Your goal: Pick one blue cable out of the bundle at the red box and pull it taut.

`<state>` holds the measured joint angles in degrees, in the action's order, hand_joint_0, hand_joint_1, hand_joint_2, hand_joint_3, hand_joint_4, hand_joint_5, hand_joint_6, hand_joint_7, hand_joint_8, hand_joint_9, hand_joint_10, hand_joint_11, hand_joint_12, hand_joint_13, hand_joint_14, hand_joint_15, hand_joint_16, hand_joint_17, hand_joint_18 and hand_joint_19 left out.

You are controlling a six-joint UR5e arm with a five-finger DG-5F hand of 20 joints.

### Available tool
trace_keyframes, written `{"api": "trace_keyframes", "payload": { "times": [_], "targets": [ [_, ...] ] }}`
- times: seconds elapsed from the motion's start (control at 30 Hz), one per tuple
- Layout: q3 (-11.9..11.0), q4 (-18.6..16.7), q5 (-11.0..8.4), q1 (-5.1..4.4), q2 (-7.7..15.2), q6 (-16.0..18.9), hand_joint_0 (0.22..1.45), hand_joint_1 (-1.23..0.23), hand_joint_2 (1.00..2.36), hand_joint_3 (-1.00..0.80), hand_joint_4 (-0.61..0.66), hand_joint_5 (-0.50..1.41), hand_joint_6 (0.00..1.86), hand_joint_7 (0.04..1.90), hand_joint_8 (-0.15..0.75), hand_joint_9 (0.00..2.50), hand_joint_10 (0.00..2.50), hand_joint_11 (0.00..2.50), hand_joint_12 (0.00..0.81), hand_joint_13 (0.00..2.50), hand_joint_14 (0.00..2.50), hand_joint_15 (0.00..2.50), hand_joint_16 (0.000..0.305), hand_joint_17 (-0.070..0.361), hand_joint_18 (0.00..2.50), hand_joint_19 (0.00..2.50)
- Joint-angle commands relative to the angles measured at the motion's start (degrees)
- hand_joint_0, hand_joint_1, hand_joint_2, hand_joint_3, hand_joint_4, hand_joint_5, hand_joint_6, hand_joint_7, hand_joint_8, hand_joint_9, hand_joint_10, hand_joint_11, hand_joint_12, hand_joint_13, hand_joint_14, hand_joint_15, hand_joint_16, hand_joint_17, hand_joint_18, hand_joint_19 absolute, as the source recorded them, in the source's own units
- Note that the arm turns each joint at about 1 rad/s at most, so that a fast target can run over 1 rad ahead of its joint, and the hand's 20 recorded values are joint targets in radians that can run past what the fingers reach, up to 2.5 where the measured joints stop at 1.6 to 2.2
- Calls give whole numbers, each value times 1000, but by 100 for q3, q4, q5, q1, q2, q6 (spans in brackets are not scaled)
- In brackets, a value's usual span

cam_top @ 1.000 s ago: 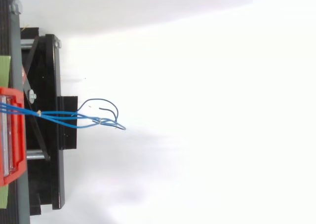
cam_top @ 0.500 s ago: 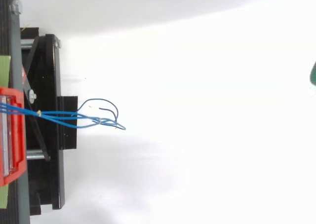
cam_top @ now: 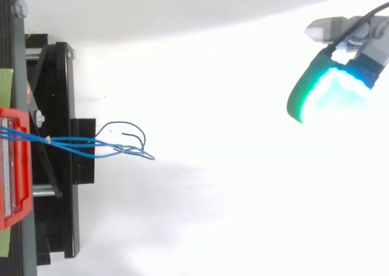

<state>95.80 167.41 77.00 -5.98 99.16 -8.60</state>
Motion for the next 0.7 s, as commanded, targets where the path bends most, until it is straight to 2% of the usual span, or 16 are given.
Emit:
{"api": "trace_keyframes", "payload": {
  "times": [0.0, 0.07, 0.17, 0.27, 0.3, 0.33, 0.47, 0.63, 0.67],
  "targets": [
    [0, -121, -63, 0, 139, -19, 478, -510, 1000, -500, 221, -245, 501, 691, 287, 120, 1, 0, 385, 0, 5, 141, 64, 144, 0, 211],
    [0, -191, -80, -9, 200, -19, 478, -510, 1000, -500, 223, -245, 501, 697, 289, 123, 1, 0, 386, 0, 4, 142, 64, 144, 0, 198],
    [0, -631, -98, 0, 526, 69, 477, -514, 1000, -500, 228, -244, 501, 694, 290, 124, 0, 0, 385, 0, 5, 146, 64, 144, 0, 206],
    [0, -815, -98, 0, 640, 175, 476, -520, 1000, -500, 242, -240, 501, 696, 290, 126, 0, 1, 386, 0, 5, 146, 64, 144, 0, 199],
    [0, -974, -107, -9, 737, 263, 476, -521, 1000, -500, 243, -239, 501, 697, 290, 126, 0, 0, 386, 0, 5, 149, 64, 144, 0, 197],
    [0, -974, -107, -9, 737, 263, 475, -521, 1000, -500, 244, -239, 501, 697, 292, 127, 1, 0, 386, 0, 5, 143, 64, 144, 0, 199],
    [0, -1334, -107, -9, 816, 236, 475, -521, 1000, -500, 248, -238, 501, 700, 291, 126, 1, 0, 387, 0, 5, 146, 64, 144, 0, 203],
    [0, -1413, -353, -44, 816, 78, 475, -522, 1000, -500, 249, -238, 501, 696, 291, 127, 0, 0, 387, 0, 5, 142, 64, 144, 0, 204],
    [0, -1413, -353, -44, 816, 78, 474, -522, 1000, -500, 251, -237, 501, 699, 291, 127, 0, 0, 386, 0, 4, 142, 64, 144, 0, 208]
  ]
}}
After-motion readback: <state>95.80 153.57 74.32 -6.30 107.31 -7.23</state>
